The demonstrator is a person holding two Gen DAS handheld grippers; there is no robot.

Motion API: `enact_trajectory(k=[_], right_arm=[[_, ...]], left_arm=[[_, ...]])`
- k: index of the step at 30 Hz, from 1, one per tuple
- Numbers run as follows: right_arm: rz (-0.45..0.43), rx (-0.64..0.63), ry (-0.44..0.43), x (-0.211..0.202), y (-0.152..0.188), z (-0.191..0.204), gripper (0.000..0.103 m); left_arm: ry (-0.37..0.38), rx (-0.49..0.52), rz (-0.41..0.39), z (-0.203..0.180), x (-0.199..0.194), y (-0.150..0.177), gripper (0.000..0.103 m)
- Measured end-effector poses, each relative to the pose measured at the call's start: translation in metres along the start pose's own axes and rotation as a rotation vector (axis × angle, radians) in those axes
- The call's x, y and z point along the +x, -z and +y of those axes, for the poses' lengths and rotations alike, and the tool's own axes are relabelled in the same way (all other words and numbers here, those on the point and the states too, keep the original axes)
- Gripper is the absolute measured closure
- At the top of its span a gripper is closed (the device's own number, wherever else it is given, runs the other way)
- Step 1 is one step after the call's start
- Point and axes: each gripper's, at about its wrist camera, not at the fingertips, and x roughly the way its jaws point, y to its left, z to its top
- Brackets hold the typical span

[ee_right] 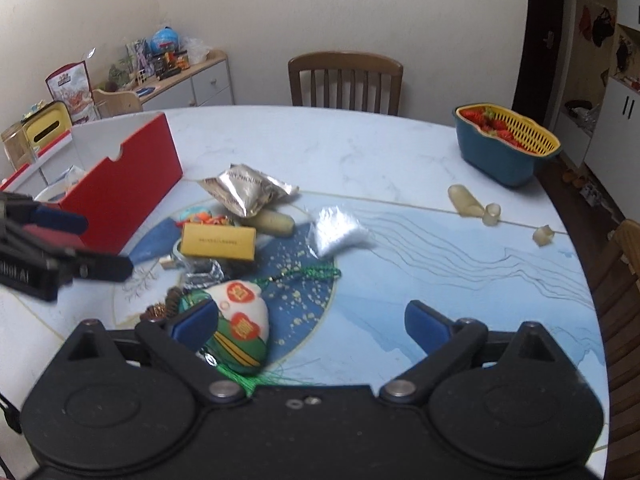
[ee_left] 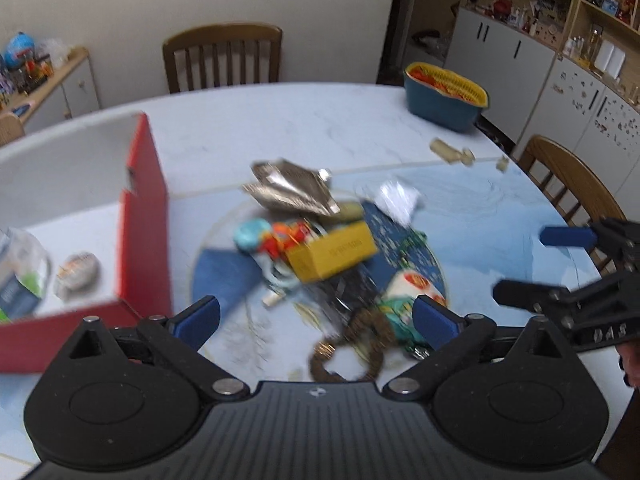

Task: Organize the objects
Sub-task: 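Move both tools back over the pile of items on the mat, then grasp brown bead bracelet with left tool while right tool grasps white plush pouch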

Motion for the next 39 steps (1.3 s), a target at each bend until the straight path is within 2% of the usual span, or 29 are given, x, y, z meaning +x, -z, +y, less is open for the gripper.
enact_trajectory(k=[8, 16, 18, 24, 26, 29, 31, 33, 36, 39], right_arm=[[0.067, 0.028, -0.106, 0.024, -0.001, -0.006, 0.006], [0.139, 0.063, -0.192, 0.052, -0.002, 0.000, 0.014], [0.151, 0.065, -0.209, 0.057, -0.003, 0.002, 0.019], [0.171, 0.073, -0.246, 0.065, -0.004, 0.006, 0.024], [0.174, 0.074, -0.257, 0.066, -0.004, 0.007, 0.025], [0.180, 0.075, -0.265, 0.068, -0.005, 0.009, 0.029], [0.185, 0.082, -0.271, 0.069, -0.005, 0.010, 0.033], [0.187, 0.093, -0.283, 0.069, -0.005, 0.010, 0.043], [0.185, 0.103, -0.285, 0.068, -0.005, 0.012, 0.051], [0.177, 0.102, -0.275, 0.064, -0.004, 0.013, 0.057]], left_arm=[[-0.012, -0.034, 0.068, -0.016, 0.026, 0.028, 0.000], [-0.014, -0.044, 0.058, -0.021, 0.036, 0.033, 0.003], [-0.012, -0.032, 0.051, -0.025, 0.036, 0.032, 0.013], [0.013, -0.008, 0.057, -0.032, 0.039, 0.032, 0.045], [0.026, -0.001, 0.061, -0.034, 0.041, 0.032, 0.052], [0.040, 0.008, 0.069, -0.036, 0.043, 0.032, 0.067], [0.054, -0.001, 0.075, -0.035, 0.045, 0.031, 0.071], [0.067, -0.005, 0.079, -0.034, 0.045, 0.031, 0.081], [0.079, -0.012, 0.081, -0.031, 0.044, 0.030, 0.091], [0.100, -0.030, 0.076, -0.025, 0.041, 0.030, 0.094]])
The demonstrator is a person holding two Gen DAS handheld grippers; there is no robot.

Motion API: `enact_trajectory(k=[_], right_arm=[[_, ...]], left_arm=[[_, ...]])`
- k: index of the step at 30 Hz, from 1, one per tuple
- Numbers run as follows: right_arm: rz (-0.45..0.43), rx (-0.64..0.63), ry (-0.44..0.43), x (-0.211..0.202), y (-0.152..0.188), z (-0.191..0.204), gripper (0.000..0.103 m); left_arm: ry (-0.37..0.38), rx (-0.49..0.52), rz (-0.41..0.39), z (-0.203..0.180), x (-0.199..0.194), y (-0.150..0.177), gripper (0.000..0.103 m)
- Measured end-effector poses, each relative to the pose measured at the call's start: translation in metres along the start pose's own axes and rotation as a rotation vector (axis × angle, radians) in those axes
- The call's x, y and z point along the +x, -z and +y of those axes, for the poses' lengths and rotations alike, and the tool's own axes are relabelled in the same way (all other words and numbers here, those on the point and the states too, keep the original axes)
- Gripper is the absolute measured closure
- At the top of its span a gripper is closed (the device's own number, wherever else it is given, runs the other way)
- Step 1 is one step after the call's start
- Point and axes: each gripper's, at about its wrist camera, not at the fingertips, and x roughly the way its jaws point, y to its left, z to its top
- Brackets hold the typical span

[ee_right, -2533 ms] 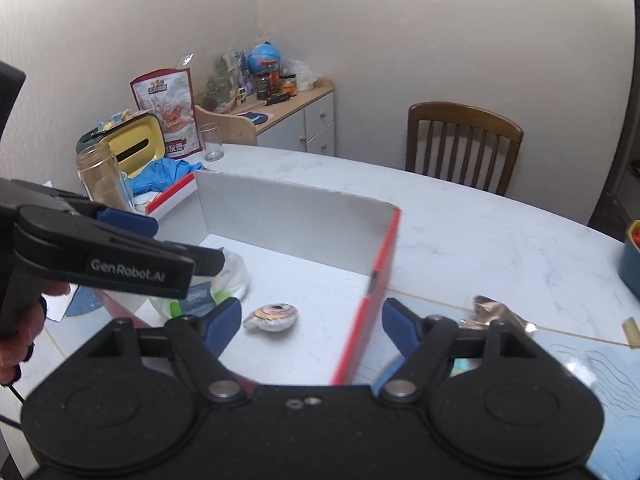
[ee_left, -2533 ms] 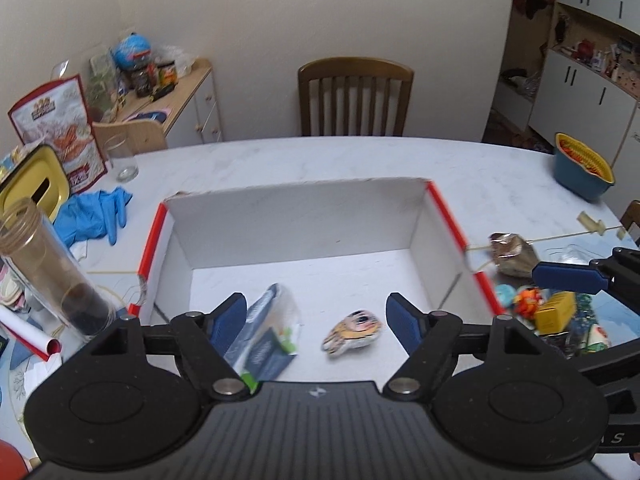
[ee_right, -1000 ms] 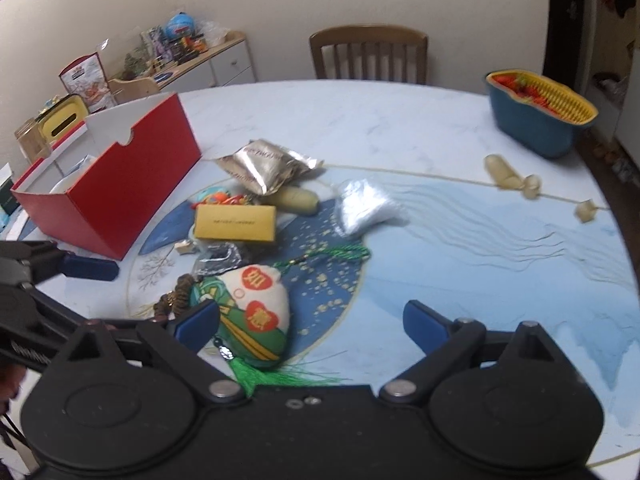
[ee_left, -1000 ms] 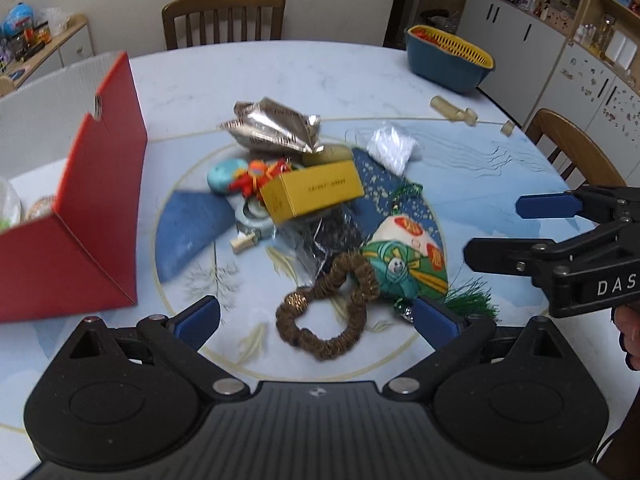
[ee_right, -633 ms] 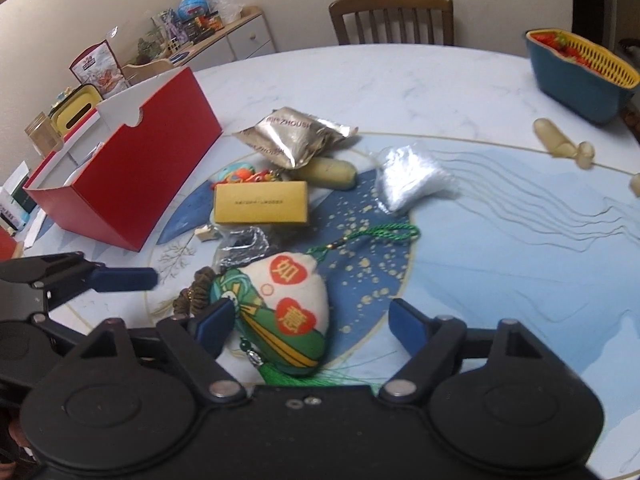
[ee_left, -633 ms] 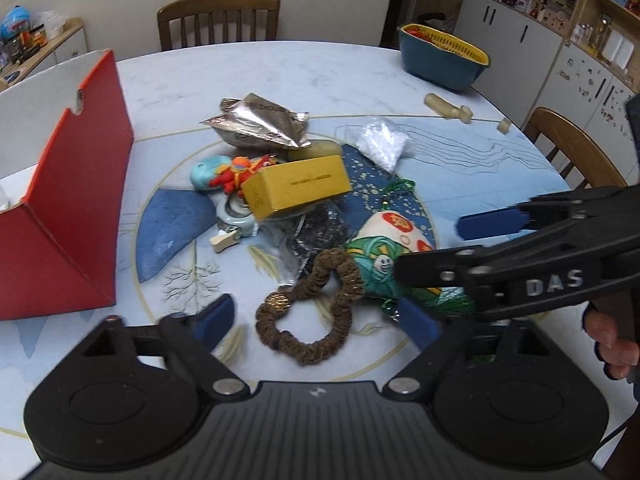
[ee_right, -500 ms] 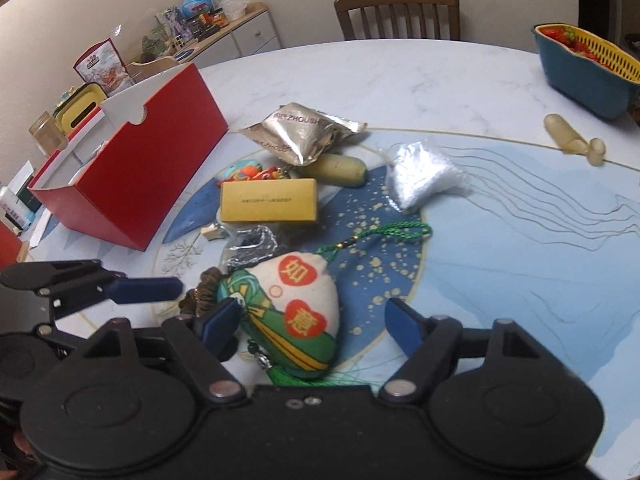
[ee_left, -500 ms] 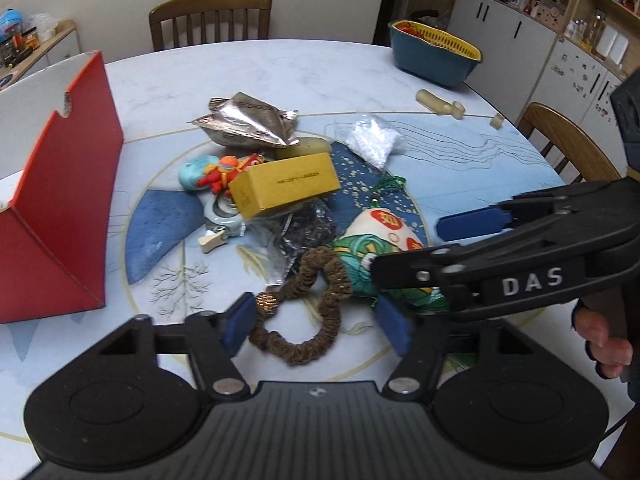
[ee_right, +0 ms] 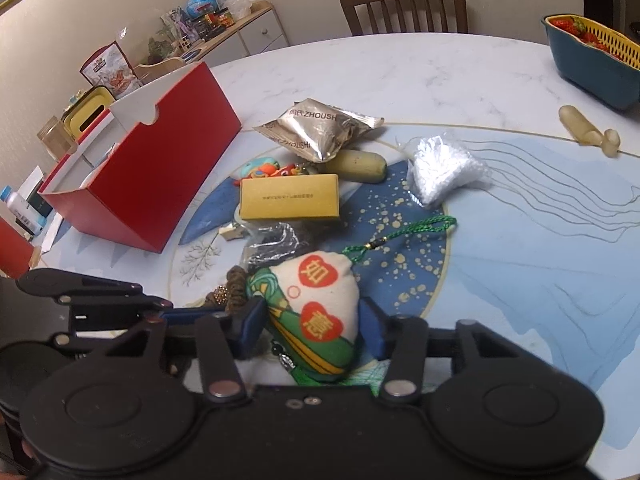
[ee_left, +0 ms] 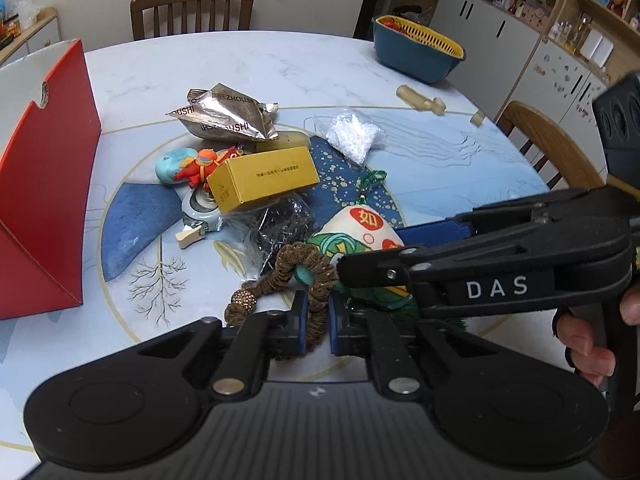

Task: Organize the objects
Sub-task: 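Grasp brown bead bracelet with left tool while right tool grasps white plush pouch, then carry bracelet and plush pouch with both tools into the cardboard box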

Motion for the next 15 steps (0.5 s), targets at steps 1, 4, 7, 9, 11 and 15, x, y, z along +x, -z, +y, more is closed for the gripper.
enact_trajectory(k=[1, 4, 7, 9, 11, 15], right_arm=[[-0.005, 0.005, 0.003, -0.002, 0.000, 0.000, 0.058], [-0.025, 0.017, 0.021, -0.013, 0.002, 0.001, 0.061], [-0.052, 0.017, 0.052, -0.027, 0.003, 0.004, 0.061], [-0.069, 0.019, 0.071, -0.038, 0.003, 0.007, 0.061], [-0.089, 0.008, 0.093, -0.049, 0.000, 0.014, 0.061], [-0.123, -0.005, 0.121, -0.067, -0.009, 0.030, 0.061]], left_arm=[[0.004, -0.001, -0.002, 0.001, -0.001, 0.000, 0.094], [0.011, 0.010, -0.005, 0.003, -0.004, -0.001, 0.095], [0.028, 0.007, -0.013, 0.006, -0.013, -0.003, 0.096], [0.039, 0.004, -0.020, 0.009, -0.022, -0.006, 0.096], [0.052, 0.002, -0.026, 0.012, -0.033, -0.011, 0.096], [0.068, -0.002, -0.042, 0.021, -0.058, -0.026, 0.096]])
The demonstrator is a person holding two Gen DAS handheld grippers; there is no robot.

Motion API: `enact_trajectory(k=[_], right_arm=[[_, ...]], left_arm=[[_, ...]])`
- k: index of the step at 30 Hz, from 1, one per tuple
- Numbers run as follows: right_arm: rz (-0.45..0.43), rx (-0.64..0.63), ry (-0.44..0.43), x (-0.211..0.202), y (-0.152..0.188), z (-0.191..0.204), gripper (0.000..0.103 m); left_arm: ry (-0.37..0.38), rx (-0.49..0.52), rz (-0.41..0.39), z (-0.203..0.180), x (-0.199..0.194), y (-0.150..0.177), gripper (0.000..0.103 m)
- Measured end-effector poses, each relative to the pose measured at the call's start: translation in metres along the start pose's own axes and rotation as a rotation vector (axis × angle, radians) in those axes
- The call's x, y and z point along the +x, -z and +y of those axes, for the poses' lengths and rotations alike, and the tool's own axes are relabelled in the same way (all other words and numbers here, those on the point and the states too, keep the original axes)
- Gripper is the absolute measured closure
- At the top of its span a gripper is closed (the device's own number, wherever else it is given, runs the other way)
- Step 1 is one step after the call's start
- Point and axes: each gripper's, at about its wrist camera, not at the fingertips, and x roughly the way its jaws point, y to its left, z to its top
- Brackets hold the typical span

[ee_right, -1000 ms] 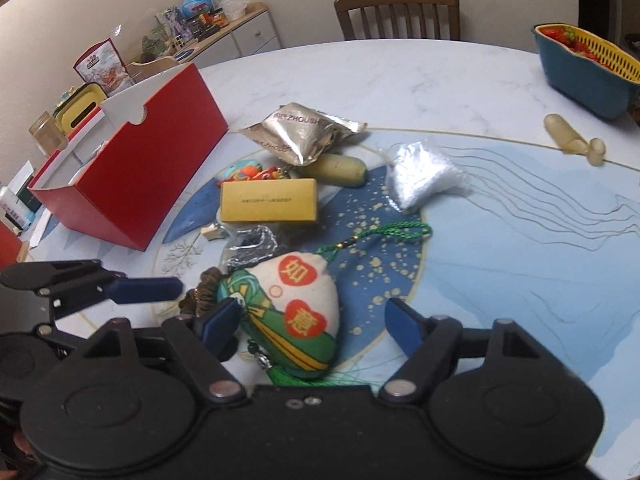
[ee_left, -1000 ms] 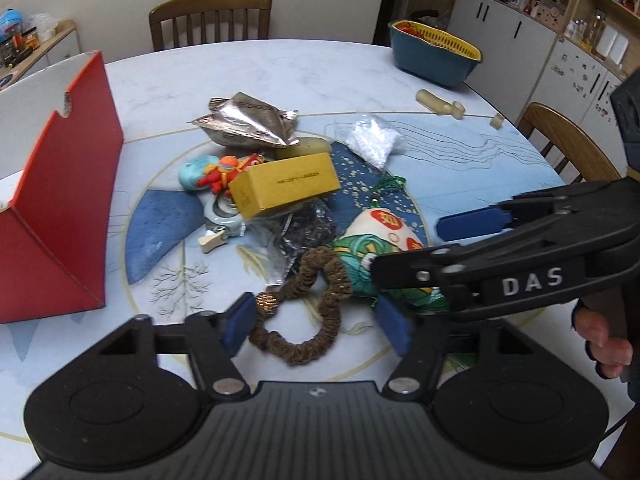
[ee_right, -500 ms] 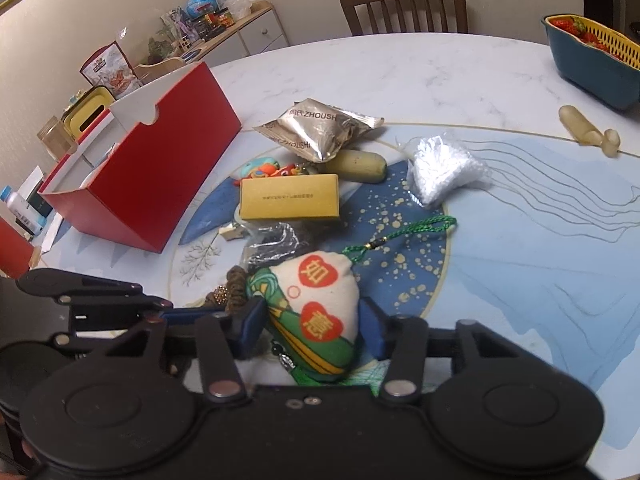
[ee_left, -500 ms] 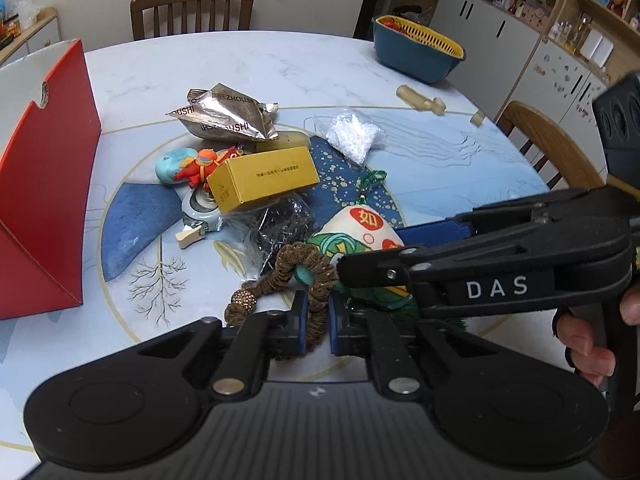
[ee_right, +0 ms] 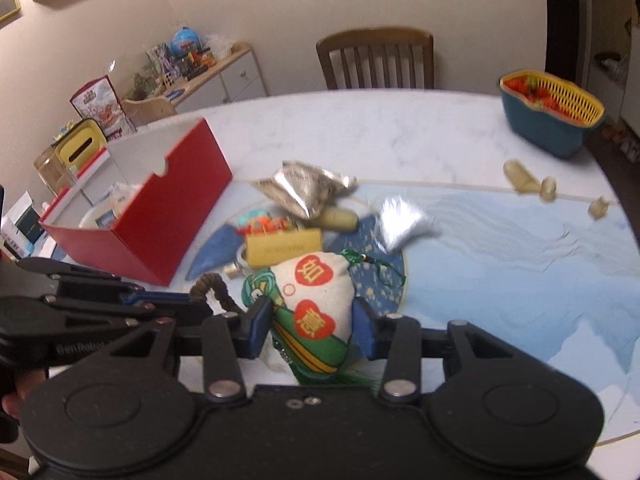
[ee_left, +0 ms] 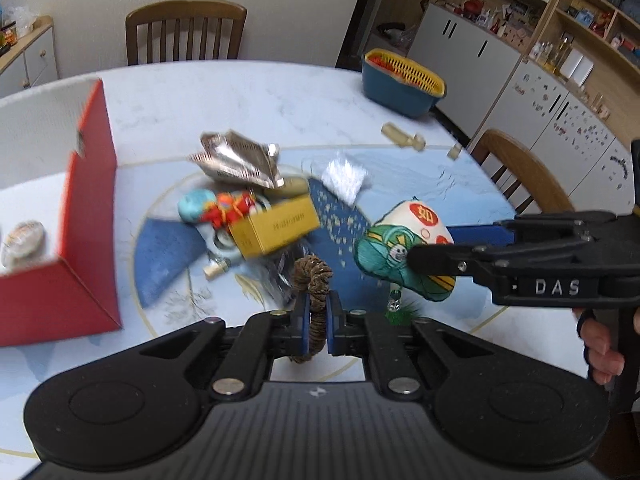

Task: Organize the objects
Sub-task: 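Carry bracelet and plush pouch with both tools into the cardboard box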

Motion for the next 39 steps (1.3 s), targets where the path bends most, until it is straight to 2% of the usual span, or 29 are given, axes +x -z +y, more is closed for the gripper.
enact_trajectory(k=[6, 12, 17, 23, 31, 36, 39], right_arm=[[-0.054, -0.025, -0.011, -0.014, -0.023, 0.030, 0.061], [-0.101, -0.097, -0.038, -0.013, -0.057, 0.071, 0.061], [-0.131, -0.158, -0.074, -0.002, -0.087, 0.109, 0.061], [-0.132, -0.240, -0.115, 0.028, -0.112, 0.158, 0.061], [-0.114, -0.317, -0.168, 0.082, -0.128, 0.221, 0.061], [-0.036, -0.414, -0.136, 0.120, -0.117, 0.246, 0.061], [0.019, -0.423, -0.115, 0.140, -0.106, 0.248, 0.060]], left_arm=[[-0.005, 0.013, -0.046, 0.016, -0.040, -0.029, 0.096], [-0.024, -0.004, -0.101, 0.049, -0.082, -0.060, 0.096], [-0.093, -0.006, -0.161, 0.087, -0.113, -0.081, 0.096], [-0.187, -0.057, -0.189, 0.146, -0.135, -0.091, 0.096], [-0.284, -0.122, -0.142, 0.216, -0.126, -0.084, 0.096], [-0.298, -0.118, -0.074, 0.238, -0.105, -0.073, 0.096], [-0.293, -0.112, -0.030, 0.243, -0.089, -0.066, 0.096]])
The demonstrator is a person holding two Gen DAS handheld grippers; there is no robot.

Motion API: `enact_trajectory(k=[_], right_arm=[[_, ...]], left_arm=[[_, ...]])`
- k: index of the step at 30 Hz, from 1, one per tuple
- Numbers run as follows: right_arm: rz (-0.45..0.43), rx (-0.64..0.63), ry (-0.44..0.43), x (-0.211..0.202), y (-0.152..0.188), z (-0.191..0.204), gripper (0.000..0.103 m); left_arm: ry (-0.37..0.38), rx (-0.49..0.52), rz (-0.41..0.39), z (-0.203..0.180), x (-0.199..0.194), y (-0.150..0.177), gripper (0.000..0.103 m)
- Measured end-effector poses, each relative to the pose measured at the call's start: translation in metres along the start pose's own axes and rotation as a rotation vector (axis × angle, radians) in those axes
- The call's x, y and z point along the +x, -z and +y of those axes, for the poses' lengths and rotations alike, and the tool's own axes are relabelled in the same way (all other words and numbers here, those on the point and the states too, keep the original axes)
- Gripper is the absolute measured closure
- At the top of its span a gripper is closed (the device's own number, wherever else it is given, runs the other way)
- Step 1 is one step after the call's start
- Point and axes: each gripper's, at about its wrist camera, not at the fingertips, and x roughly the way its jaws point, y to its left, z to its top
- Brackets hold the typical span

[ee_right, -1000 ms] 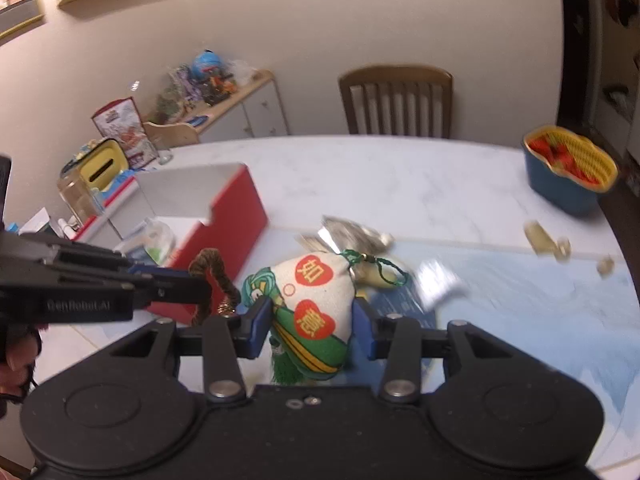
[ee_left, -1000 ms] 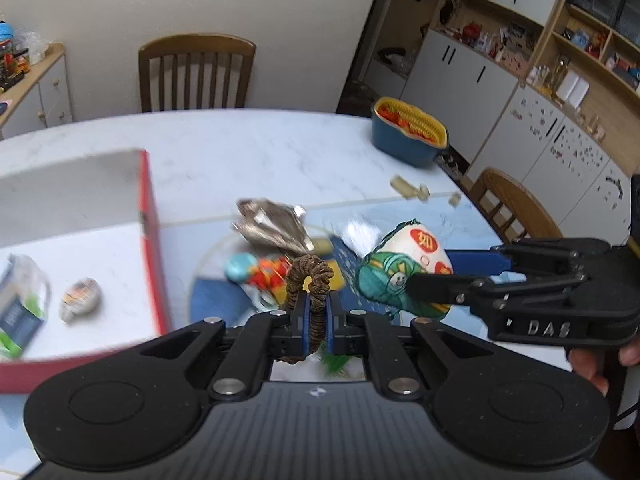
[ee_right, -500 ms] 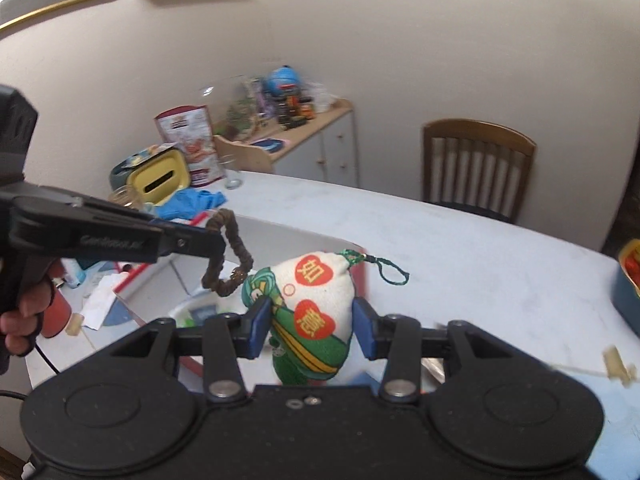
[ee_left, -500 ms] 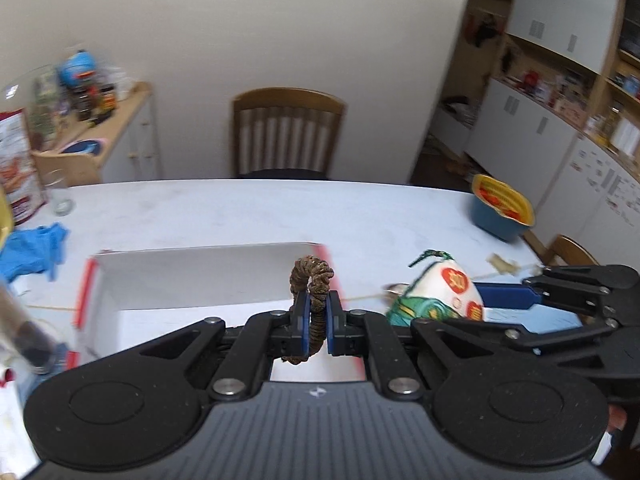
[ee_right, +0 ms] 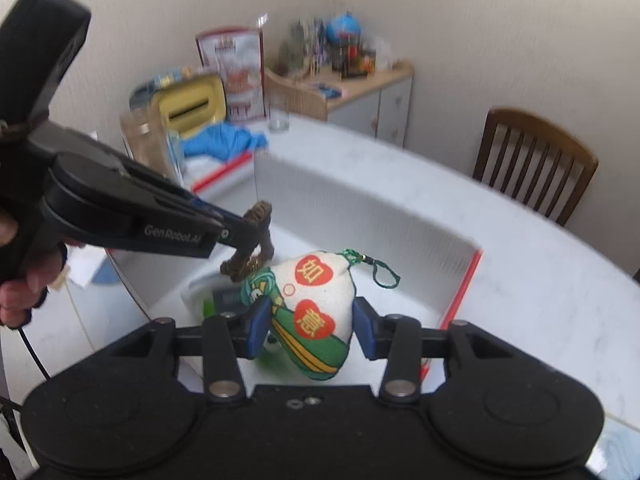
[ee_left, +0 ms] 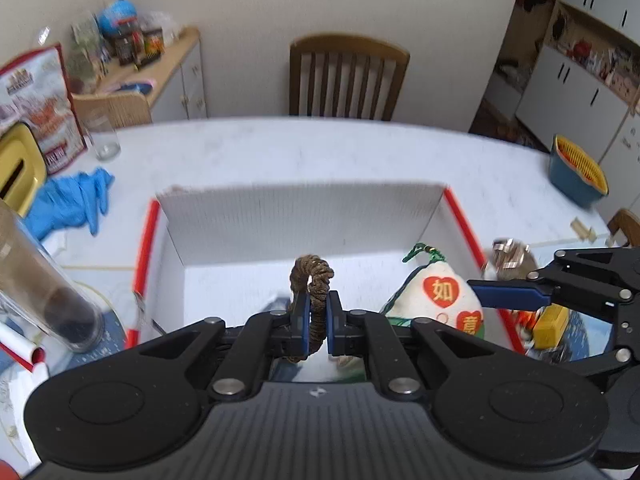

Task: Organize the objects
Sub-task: 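Carry bracelet and plush pouch with both tools into the cardboard box, then open left tool releasing bracelet while right tool releases plush pouch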

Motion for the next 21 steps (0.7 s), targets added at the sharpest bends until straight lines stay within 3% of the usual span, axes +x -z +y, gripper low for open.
enact_trajectory(k=[13, 16, 19, 21], right_arm=[[0.080, -0.036, 0.004, 0.018, 0.022, 0.007, 0.061], [0.081, -0.043, 0.007, 0.018, 0.023, 0.007, 0.054], [0.067, -0.036, 0.005, 0.016, 0.024, 0.006, 0.041], [0.060, -0.031, 0.002, 0.014, 0.025, 0.006, 0.040]], left_arm=[[0.059, 0.030, 0.164, -0.004, 0.050, 0.026, 0.095], [0.052, 0.038, 0.174, -0.005, 0.054, 0.028, 0.095], [0.042, 0.045, 0.176, -0.008, 0.055, 0.030, 0.095], [0.042, 0.045, 0.178, -0.008, 0.054, 0.032, 0.095]])
